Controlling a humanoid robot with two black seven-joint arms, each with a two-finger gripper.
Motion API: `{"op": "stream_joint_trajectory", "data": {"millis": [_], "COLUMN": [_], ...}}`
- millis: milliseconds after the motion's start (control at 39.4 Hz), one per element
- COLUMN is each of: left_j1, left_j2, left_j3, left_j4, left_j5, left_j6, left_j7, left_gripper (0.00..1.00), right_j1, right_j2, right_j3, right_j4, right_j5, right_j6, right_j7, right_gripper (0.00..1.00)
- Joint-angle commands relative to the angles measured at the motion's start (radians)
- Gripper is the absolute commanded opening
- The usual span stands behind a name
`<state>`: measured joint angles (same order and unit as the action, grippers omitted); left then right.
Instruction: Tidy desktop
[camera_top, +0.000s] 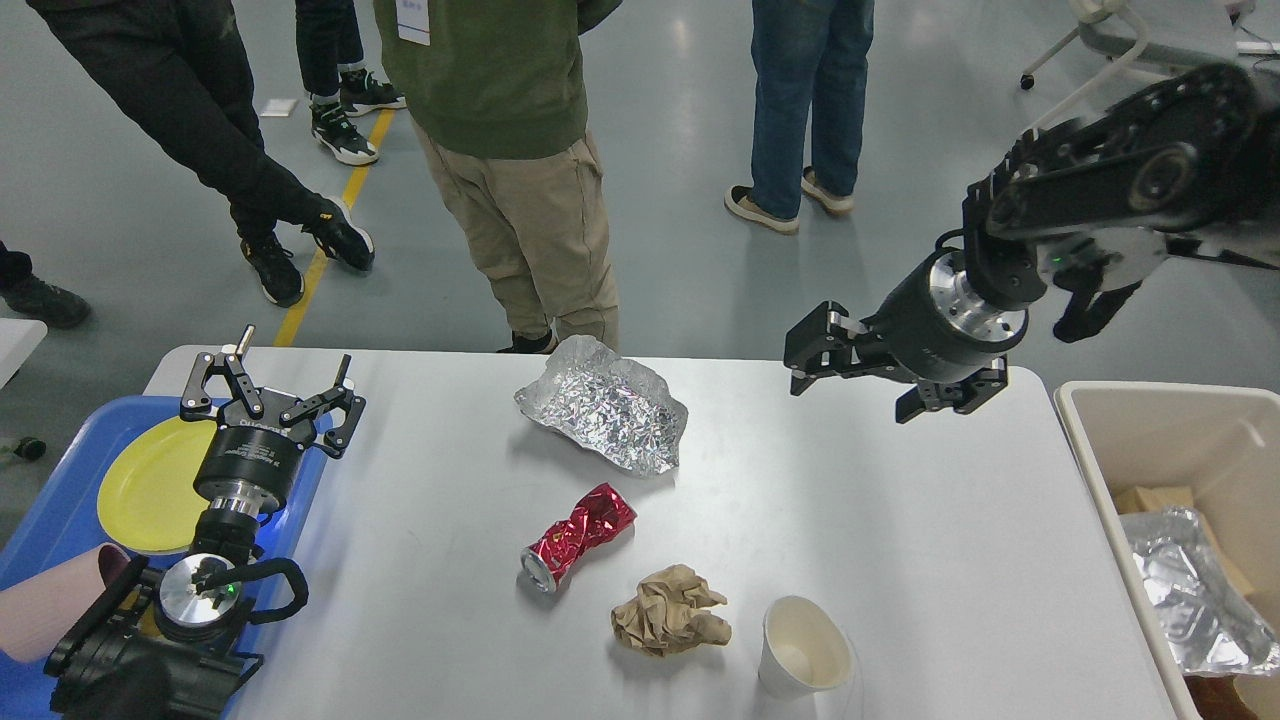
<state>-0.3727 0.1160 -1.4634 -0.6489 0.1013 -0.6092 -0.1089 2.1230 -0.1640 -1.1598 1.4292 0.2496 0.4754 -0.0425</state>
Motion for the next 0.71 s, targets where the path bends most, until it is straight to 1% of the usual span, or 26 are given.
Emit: {"op": "stream_joint_trajectory", "data": {"millis": [0, 76, 457, 609, 685], "left_j1": [0.0, 0.0, 0.0, 0.0, 0.0], "left_j2": [0.001, -0.001, 0.001, 0.001, 0.001], "left_j3": [0.0, 0.0, 0.0, 0.0, 0.0], "left_j4": [0.0, 0.0, 0.0, 0.0, 0.0], "left_j5": [0.0, 0.0, 0.0, 0.0, 0.0], "left_j6": [-0.001, 0.0, -0.001, -0.001, -0.001], "left_j7": [0.0, 0.0, 0.0, 0.0, 0.0], "left_gripper": [0.96, 0.96, 0.96, 0.96, 0.96], "right_j1": [-0.144, -0.173, -0.233, -0.264, -0.307], "right_j2": [0.075, 0.116, 0.107, 0.119, 0.132], "right_j3": [0.045, 0.029, 0.034, 0.098, 0.118], "right_j4": [-0.088, -0.088, -0.081, -0.104, -0.122], "right_j5": [0.028, 0.022, 0.02, 0.016, 0.016], "right_j6": [-0.086, -0.087, -0.072, -0.099, -0.142], "right_j7": [0.001, 0.001, 0.003, 0.004, 0.003], "right_gripper": [1.0, 1.0, 1.0, 1.0, 1.0]}}
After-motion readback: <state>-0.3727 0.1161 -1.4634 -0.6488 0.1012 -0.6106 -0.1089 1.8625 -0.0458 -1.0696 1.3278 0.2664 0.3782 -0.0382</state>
